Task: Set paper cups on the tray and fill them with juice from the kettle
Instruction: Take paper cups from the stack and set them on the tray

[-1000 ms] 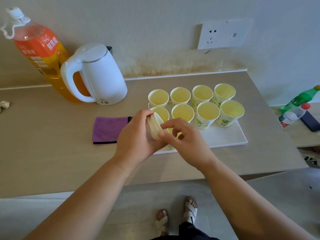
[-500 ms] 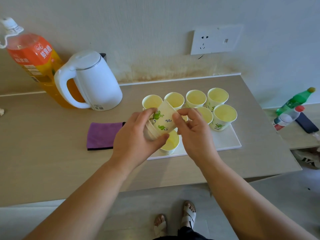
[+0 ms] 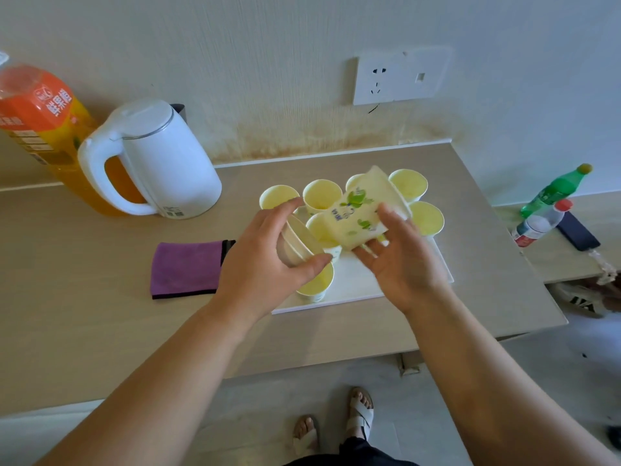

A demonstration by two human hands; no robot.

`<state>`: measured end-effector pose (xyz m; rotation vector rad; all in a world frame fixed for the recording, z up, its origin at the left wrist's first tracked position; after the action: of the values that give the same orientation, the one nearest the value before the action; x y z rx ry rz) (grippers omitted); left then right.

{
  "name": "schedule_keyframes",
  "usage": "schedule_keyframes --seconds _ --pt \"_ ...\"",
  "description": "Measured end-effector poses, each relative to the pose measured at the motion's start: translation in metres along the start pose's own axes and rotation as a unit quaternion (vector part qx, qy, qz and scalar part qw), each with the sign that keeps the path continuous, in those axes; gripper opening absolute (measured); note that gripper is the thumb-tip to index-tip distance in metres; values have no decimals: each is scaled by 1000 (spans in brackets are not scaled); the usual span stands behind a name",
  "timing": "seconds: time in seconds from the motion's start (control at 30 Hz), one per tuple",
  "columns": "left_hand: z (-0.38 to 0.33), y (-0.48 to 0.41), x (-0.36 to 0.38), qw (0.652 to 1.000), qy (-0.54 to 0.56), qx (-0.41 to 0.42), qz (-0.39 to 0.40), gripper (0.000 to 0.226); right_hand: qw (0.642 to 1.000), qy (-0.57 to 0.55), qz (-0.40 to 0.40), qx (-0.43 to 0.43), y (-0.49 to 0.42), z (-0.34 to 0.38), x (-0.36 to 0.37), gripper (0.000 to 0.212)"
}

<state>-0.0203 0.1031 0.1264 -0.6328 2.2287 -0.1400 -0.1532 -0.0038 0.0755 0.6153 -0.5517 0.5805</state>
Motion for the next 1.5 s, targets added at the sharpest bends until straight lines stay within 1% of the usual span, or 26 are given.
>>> schedule_keyframes --seconds 0.03,0.07,0.13,0.17,0.23,0.3,0.37,0.57,0.87,1.07,1.13,1.2,1.27,1.3,1.33,1.37,1.43,1.5 --pt "4 -1 -2 1000 9 -14 -8 88 999 10 -9 -53 1 14 -8 48" --pt "8 -3 -5 999 16 -25 -15 89 995 28 -14 -98 3 24 -16 57" --pt "12 -4 -7 999 21 -35 -23 89 981 105 -46 -158 7 34 -33 72" --pt "14 -5 -7 999 20 -37 -24 89 970 159 -65 -175 9 32 -41 72" --pt "15 -5 -6 999 19 -41 -23 89 947 254 -97 -173 9 20 -55 64" --pt "16 -5 -4 999 23 -42 -22 88 927 328 -108 -146 7 -1 -65 67" --pt "14 -5 -3 999 26 -37 -25 87 916 366 -107 -126 4 -18 -74 71" --pt "16 -5 -5 999 23 -30 -29 85 896 413 -102 -126 -7 -36 -86 71" --pt "16 -3 -3 999 7 -34 -24 82 903 407 -93 -103 -17 -47 -89 68" --pt "14 -2 -3 999 8 -40 -20 81 885 446 -94 -97 -18 -51 -91 71" --pt "14 -1 -2 999 12 -47 -15 86 881 453 -95 -98 -18 -51 -93 74" --pt "15 0 0 998 15 -61 -9 92 875 466 -87 -99 -17 -50 -95 84" --pt "16 1 2 997 16 -77 -6 96 858 498 -74 -101 -14 -50 -96 95" --pt "17 1 3 996 15 -82 -4 97 851 508 -72 -108 -11 -47 -96 96" --pt "18 1 4 996 13 -87 -1 97 850 507 -77 -121 -6 -41 -94 92" --pt "18 1 5 996 10 -88 2 97 852 496 -88 -145 0 -32 -90 84" --pt "17 -1 7 996 2 -86 8 97 849 469 -113 -213 14 -9 -75 58" --pt "13 -3 10 997 -9 -76 18 95 844 459 -107 -255 22 8 -47 36"
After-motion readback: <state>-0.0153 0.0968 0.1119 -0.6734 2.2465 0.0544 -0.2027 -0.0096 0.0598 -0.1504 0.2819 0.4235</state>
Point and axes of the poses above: each hand's wrist, its own y-axis away from the middle knuckle, its own x-axis out of the palm, z = x × y, the point moved 9 cm from there along -y, towards the middle knuckle, and after that the axes turned 8 degrees about x, right-handed, at the moved point
